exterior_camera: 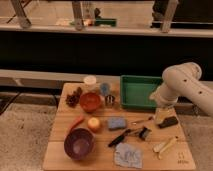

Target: Place sponge in red bowl

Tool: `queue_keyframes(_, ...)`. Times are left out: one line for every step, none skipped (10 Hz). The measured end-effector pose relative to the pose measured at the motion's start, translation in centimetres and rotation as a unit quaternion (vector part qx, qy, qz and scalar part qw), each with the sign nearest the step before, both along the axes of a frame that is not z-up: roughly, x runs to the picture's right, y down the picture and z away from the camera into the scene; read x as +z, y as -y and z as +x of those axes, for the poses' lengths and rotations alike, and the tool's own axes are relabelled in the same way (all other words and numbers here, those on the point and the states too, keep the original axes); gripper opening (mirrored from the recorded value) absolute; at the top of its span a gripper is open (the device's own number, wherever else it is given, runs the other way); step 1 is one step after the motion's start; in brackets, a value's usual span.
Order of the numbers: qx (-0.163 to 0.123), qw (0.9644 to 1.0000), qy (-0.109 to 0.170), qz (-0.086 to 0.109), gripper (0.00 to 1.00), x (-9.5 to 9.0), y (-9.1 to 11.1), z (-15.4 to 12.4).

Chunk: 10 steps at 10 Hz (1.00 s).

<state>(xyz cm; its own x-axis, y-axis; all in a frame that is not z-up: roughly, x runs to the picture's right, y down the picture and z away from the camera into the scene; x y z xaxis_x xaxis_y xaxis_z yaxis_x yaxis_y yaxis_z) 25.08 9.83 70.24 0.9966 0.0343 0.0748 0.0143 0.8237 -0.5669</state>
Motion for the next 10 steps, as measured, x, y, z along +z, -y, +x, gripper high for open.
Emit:
queue_keyframes(-0.002, 1.0000, 0.005, -0.004, 0.80, 0.4, 0.0, -0.6)
queue_keyframes(-0.002, 0.9999, 0.009, -0.007, 0.80, 0.7, -0.1, -1.0)
queue_keyframes(-0.001, 0.9999, 0.012, -0.012, 0.80, 1.0, -0.2, -1.3)
queue_keyframes(-0.001, 0.9998, 0.015, -0.016, 0.80, 1.5, -0.3, -1.6)
queue_keyframes(0.000, 0.9997, 0.015, -0.019, 0.80, 1.8, -0.4, -1.8)
queue_keyframes(0.001, 0.9996, 0.017, -0.023, 0.80, 2.2, -0.5, -2.2)
queue_keyframes(0.003, 0.9995, 0.018, -0.026, 0.80, 2.5, -0.6, -2.5)
queue_keyframes(0.003, 0.9993, 0.020, -0.030, 0.80, 2.9, -0.8, -2.9)
queue_keyframes(0.003, 0.9993, 0.021, -0.032, 0.80, 3.2, -0.9, -3.2)
queue_keyframes(0.003, 0.9992, 0.021, -0.035, 0.80, 3.5, -1.1, -3.4)
